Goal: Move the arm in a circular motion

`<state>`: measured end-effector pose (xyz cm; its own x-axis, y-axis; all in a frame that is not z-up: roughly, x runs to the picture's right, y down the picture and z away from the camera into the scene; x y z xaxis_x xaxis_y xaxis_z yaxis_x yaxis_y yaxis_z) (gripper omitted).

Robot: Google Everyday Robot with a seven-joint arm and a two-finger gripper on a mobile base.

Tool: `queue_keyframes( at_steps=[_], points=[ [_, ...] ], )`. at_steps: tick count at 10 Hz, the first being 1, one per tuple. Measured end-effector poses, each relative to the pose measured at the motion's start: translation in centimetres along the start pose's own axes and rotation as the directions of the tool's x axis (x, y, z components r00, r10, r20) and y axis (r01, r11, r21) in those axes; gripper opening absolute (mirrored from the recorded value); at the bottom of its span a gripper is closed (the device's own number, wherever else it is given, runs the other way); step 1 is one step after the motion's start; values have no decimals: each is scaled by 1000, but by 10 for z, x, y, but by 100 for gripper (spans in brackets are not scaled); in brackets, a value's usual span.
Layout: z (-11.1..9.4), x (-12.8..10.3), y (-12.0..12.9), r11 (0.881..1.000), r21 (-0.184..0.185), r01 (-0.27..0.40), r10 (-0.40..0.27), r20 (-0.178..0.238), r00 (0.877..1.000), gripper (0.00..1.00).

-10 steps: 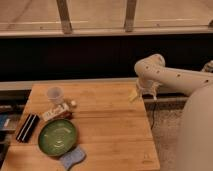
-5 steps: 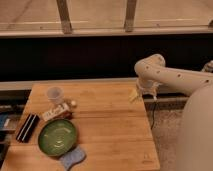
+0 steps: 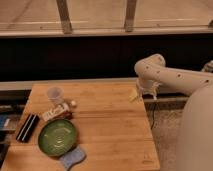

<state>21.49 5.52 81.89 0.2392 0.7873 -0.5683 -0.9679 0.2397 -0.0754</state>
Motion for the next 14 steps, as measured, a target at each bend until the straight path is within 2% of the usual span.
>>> queue_keyframes(
  at_steps=[11,13,14],
  points=[
    [0,0,0,1000,4,4,-4,0,1000,80],
    [-4,-11,6,999,15,36,-36,15,999,80],
    [-6,-22,17,998,16,66,-66,29,997,80]
  ],
)
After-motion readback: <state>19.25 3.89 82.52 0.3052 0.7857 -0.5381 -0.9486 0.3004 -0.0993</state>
